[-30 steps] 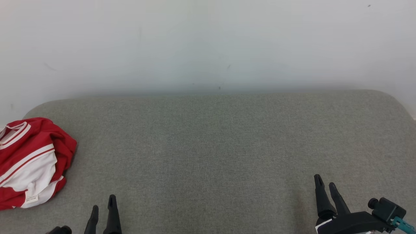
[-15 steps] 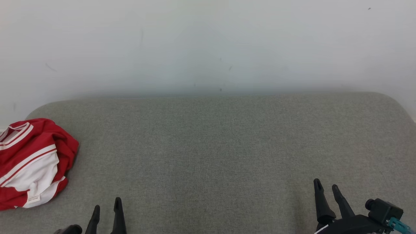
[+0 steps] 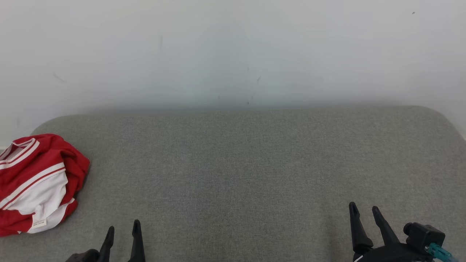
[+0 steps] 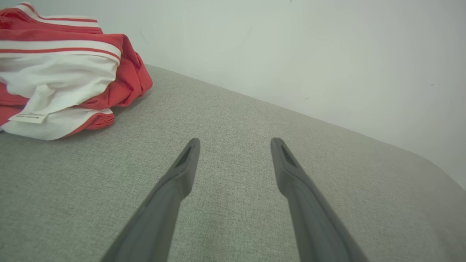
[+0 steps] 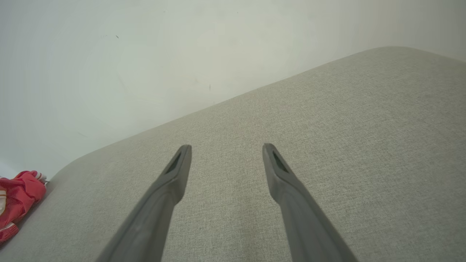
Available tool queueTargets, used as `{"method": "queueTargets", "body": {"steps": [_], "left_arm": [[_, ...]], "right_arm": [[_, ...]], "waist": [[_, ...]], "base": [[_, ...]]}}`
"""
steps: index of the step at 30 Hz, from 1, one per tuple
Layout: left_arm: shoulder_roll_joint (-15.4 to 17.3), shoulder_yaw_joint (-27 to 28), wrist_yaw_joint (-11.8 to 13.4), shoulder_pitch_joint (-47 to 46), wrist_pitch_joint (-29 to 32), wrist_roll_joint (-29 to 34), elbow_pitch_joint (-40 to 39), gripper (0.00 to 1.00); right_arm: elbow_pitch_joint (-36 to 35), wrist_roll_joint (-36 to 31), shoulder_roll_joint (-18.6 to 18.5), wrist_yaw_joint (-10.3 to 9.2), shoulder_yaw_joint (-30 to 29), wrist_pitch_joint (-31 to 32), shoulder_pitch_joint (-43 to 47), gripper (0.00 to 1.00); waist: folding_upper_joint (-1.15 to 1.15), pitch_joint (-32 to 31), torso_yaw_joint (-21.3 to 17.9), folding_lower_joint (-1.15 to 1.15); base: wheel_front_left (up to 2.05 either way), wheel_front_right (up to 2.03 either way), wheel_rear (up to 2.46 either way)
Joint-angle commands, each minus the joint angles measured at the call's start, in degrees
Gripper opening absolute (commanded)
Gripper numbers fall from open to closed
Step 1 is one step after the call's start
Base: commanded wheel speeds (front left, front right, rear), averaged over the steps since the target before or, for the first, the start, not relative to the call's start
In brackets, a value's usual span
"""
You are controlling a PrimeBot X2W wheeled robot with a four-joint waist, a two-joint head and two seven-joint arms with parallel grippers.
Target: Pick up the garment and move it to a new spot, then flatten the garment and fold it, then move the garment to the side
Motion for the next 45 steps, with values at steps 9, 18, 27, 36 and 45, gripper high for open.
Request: {"method": "queueTargets", "body": {"steps": [9, 18, 27, 36, 45], "left_arm": [[0.33, -0.36, -0.06, -0.59, -1.38, 4.52, 0.46, 1.00], [0.33, -0.46, -0.25, 0.02, -2.42, 7.19, 1.44, 1.00], [0.36, -0.77, 0.21, 0.79, -3.36, 8.66, 2.69, 1.00], [0.38, -1.08, 0.73, 1.33, -4.34, 10.58, 3.14, 1.00], [0.37, -1.08, 0.85, 1.73, -4.25, 9.83, 3.21, 1.00]], "right_arm": [[-0.57, -5.00, -0.12, -0.08, -0.03, -1.21, 0.69, 1.00], [-0.67, -9.54, -0.12, -0.08, 0.31, -1.75, 1.42, 1.00], [-1.10, -13.67, -0.13, -0.10, 0.60, -1.86, 2.08, 1.00], [-1.08, -17.16, -0.13, -0.10, 0.76, -2.05, 2.76, 1.00], [-0.85, -17.14, -0.13, -0.10, 0.49, -1.80, 2.76, 1.00]], "waist": [[0.00, -0.38, 0.04, 0.00], [0.00, -0.99, 0.05, 0.00], [0.00, -1.75, 0.18, 0.00], [0.00, -2.35, 0.16, 0.00], [0.00, -2.34, 0.07, 0.00]], "base": [[0.00, 0.00, 0.00], [0.00, 0.00, 0.00], [0.00, 0.00, 0.00], [0.00, 0.00, 0.00], [0.00, 0.00, 0.00]]}}
